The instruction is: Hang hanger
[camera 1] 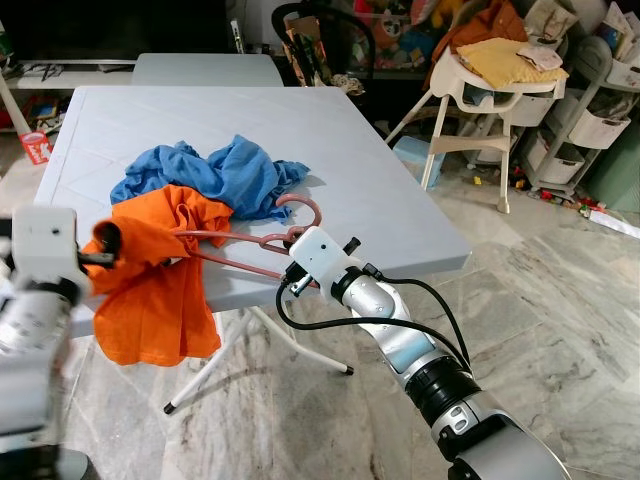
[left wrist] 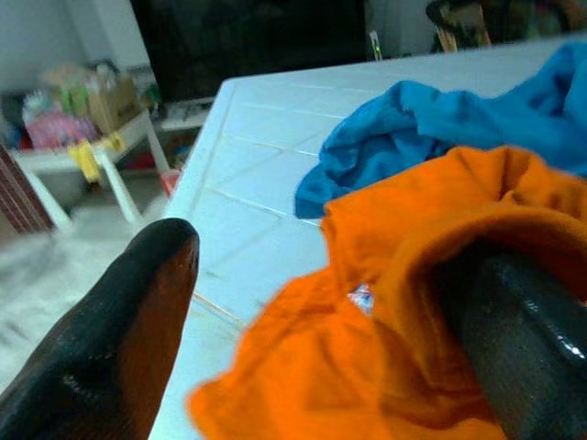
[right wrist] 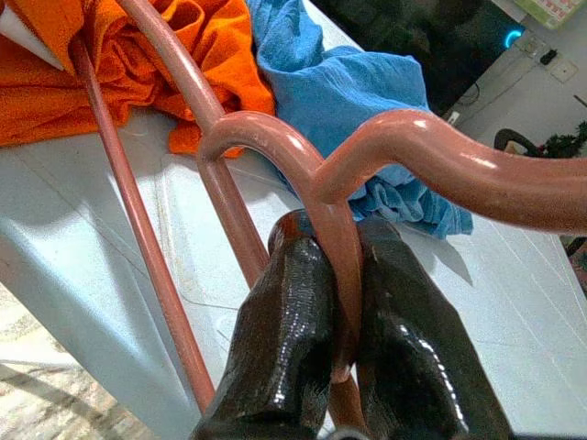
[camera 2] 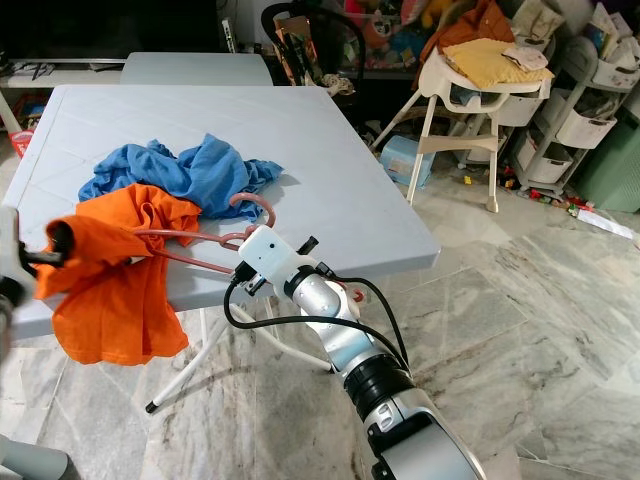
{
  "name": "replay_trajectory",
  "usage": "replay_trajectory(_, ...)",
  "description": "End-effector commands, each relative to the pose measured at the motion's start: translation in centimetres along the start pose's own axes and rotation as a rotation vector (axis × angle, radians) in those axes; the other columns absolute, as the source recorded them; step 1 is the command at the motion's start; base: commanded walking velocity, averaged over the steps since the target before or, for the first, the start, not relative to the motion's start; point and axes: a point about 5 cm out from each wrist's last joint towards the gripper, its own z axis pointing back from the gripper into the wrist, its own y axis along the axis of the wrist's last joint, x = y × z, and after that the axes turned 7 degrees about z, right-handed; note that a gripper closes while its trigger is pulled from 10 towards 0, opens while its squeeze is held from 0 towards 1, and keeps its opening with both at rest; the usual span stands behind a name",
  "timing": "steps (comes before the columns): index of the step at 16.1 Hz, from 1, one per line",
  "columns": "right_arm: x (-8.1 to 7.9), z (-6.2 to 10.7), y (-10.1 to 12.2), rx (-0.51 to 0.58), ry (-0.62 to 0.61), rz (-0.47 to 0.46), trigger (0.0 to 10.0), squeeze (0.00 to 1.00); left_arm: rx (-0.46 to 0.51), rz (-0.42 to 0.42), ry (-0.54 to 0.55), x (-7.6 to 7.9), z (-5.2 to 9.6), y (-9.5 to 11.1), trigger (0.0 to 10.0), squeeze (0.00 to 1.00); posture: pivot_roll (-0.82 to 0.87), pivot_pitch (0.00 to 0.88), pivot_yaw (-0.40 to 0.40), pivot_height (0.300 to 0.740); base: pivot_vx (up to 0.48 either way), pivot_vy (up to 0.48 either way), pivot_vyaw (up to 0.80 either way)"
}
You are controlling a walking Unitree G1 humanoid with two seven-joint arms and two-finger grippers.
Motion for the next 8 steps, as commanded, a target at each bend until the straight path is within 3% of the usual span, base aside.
replay_trajectory(1, 0.0, 0.2, -1.2, -0.060, 0.009, 0.003, 10.0, 0.00, 0.035, 0.063, 0.029, -0.2, 0.0, 0.2, 10.0, 0.00, 0.04, 0.033, -0.093, 0.740, 0.000, 0.000, 0.00)
replay_trajectory(5, 1.0, 0.1, -0.7, -0.037, -0.018, -0.011, 10.0, 0.00, 0.000, 0.137, 0.070, -0.8, -0.3, -0.8, 10.0, 0.00, 0.04, 0.031, -0.095, 0.740, 0.000, 0.000, 0.00)
replay_trajectory(6, 2.4, 0.1, -0.4, -0.010, -0.047, -0.027, 10.0, 0.00, -0.019, 0.178, 0.085, -1.3, -0.7, -1.0, 10.0, 0.00, 0.05, 0.031, -0.097, 0.740, 0.000, 0.000, 0.00)
replay_trajectory(7, 2.8, 0.2, -0.3, -0.003, -0.054, -0.029, 10.0, 0.00, -0.022, 0.189, 0.084, -1.3, -0.7, -1.1, 10.0, 0.00, 0.05, 0.031, -0.097, 0.740, 0.000, 0.000, 0.00)
replay_trajectory(8, 5.1, 0.6, -0.3, 0.012, -0.117, -0.031, 10.0, 0.00, -0.047, 0.264, 0.063, -1.5, -1.3, -1.3, 10.0, 0.00, 0.05, 0.032, -0.100, 0.740, 0.000, 0.000, 0.00)
